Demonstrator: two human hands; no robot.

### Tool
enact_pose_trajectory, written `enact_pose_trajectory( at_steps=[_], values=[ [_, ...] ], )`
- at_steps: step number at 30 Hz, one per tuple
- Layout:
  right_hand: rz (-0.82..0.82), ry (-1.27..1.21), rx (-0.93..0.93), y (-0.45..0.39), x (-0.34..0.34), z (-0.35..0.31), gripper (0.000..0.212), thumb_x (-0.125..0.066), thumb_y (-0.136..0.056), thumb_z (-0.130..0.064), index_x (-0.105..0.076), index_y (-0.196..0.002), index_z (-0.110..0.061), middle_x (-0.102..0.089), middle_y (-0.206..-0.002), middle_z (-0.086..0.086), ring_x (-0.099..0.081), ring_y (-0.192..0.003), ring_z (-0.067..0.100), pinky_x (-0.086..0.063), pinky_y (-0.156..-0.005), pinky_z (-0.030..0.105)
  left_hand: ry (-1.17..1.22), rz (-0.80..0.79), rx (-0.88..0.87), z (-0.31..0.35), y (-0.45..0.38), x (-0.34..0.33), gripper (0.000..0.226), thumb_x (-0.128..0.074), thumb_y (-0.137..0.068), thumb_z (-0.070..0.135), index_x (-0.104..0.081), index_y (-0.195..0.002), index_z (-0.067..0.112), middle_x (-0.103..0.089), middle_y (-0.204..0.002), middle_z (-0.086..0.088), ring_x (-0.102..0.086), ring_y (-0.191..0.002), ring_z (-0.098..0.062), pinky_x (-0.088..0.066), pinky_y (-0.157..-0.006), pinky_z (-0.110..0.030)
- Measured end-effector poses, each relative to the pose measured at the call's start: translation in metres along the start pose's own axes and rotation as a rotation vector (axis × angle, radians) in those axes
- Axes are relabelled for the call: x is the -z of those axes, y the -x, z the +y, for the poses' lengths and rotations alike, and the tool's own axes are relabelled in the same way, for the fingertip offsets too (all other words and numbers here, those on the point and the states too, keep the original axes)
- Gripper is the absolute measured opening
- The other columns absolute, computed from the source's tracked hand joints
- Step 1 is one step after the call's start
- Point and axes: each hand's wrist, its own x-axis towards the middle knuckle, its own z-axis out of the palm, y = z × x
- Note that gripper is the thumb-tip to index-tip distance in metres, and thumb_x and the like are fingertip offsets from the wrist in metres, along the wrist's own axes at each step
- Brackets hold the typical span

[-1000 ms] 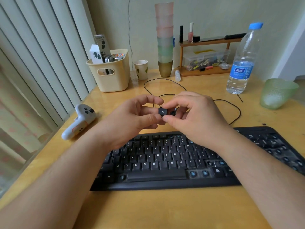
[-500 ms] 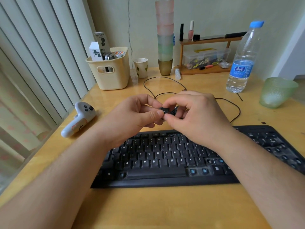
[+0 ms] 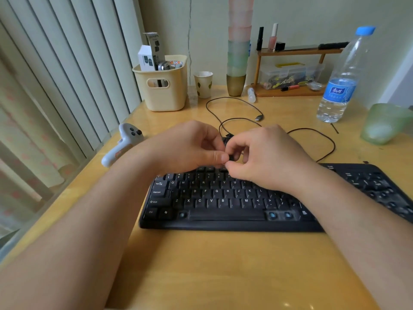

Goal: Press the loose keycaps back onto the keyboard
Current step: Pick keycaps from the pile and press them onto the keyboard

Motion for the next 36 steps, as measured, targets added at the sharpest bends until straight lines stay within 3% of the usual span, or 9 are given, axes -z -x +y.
enact_pose_trajectory(
  at_steps=[2,6,10,13,17,21,27,31,36],
  values=[
    [-0.087,0.001,-0.029,-0.001,0.002,-0.009,0.010,-0.077,-0.075,-0.043,-0.074,-0.082,-0.038,-0.067,-0.072,-0.020,-0.062,-0.071,0.001,-0.060,-0.068,0.036,-0.130,-0.031,0.021,0.003,0.006,0.008,0.013,-0.073,-0.092,0.047,-0.074,-0.096,0.035,-0.075,-0.084,0.022,-0.065,-0.072,0.009,-0.046,-0.071,-0.020],
    [-0.305,-0.143,-0.089,0.004,0.008,-0.035,0.009,-0.082,-0.076,-0.041,-0.076,-0.082,-0.038,-0.071,-0.080,-0.020,-0.066,-0.076,0.002,-0.058,-0.072,0.028,-0.347,-0.081,0.016,0.013,0.037,0.027,0.019,-0.068,-0.094,0.052,-0.071,-0.112,0.049,-0.073,-0.096,0.023,-0.065,-0.088,0.009,-0.051,-0.081,-0.019],
    [-0.383,-0.175,-0.054,0.020,-0.005,-0.063,0.010,-0.081,-0.079,-0.042,-0.077,-0.088,-0.039,-0.068,-0.089,-0.022,-0.062,-0.085,-0.002,-0.051,-0.073,0.022,-0.369,0.150,-0.115,-0.017,0.088,0.009,0.018,-0.068,-0.095,0.040,-0.071,-0.112,0.047,-0.065,-0.099,0.022,-0.059,-0.094,0.008,-0.042,-0.080,-0.011],
    [-0.394,-0.144,-0.043,0.027,-0.018,-0.077,0.009,-0.081,-0.080,-0.041,-0.077,-0.087,-0.038,-0.068,-0.090,-0.022,-0.062,-0.087,-0.002,-0.051,-0.073,0.019,-0.291,0.238,-0.087,-0.054,0.121,-0.013,0.021,-0.070,-0.093,0.035,-0.072,-0.113,0.043,-0.060,-0.110,0.018,-0.052,-0.096,0.013,-0.037,-0.081,-0.004],
    [-0.411,-0.103,-0.072,0.026,-0.021,-0.088,0.010,-0.082,-0.079,-0.040,-0.077,-0.087,-0.037,-0.069,-0.089,-0.020,-0.064,-0.084,-0.001,-0.055,-0.073,0.021,-0.091,0.403,-0.064,-0.076,0.142,-0.031,0.017,-0.071,-0.091,0.041,-0.073,-0.107,0.042,-0.059,-0.112,0.016,-0.059,-0.104,-0.001,-0.049,-0.090,-0.025],
    [-0.406,-0.001,-0.084,0.024,-0.021,-0.096,0.010,-0.082,-0.079,-0.039,-0.076,-0.087,-0.035,-0.069,-0.086,-0.019,-0.064,-0.080,0.000,-0.057,-0.074,0.024,-0.023,0.465,-0.079,-0.075,0.144,-0.033,0.017,-0.077,-0.088,0.039,-0.074,-0.105,0.040,-0.059,-0.110,0.018,-0.060,-0.106,-0.003,-0.054,-0.094,-0.034],
    [-0.399,0.016,-0.130,0.022,-0.019,-0.101,0.005,-0.081,-0.083,-0.036,-0.079,-0.082,-0.032,-0.072,-0.080,-0.019,-0.065,-0.077,-0.001,-0.059,-0.074,0.025,-0.203,0.400,-0.154,-0.070,0.147,-0.035,0.021,-0.076,-0.089,0.040,-0.075,-0.109,0.044,-0.056,-0.112,0.017,-0.051,-0.112,-0.002,-0.035,-0.100,-0.012],
    [-0.426,0.023,-0.126,0.023,-0.019,-0.103,0.002,-0.081,-0.082,-0.034,-0.080,-0.083,-0.033,-0.072,-0.081,-0.020,-0.066,-0.079,0.000,-0.060,-0.077,0.029,-0.240,0.384,-0.165,-0.073,0.146,-0.036,0.021,-0.073,-0.089,0.044,-0.074,-0.110,0.047,-0.054,-0.112,0.019,-0.050,-0.111,-0.005,-0.033,-0.098,-0.013],
    [-0.429,0.043,-0.124,0.020,-0.018,-0.105,0.004,-0.082,-0.083,-0.035,-0.080,-0.084,-0.032,-0.072,-0.082,-0.019,-0.065,-0.080,0.000,-0.057,-0.073,0.025,-0.325,0.345,-0.206,-0.072,0.145,-0.037,0.032,-0.062,-0.089,0.055,-0.071,-0.119,0.049,-0.052,-0.111,0.019,-0.046,-0.107,-0.005,-0.024,-0.097,-0.003]
  ],
)
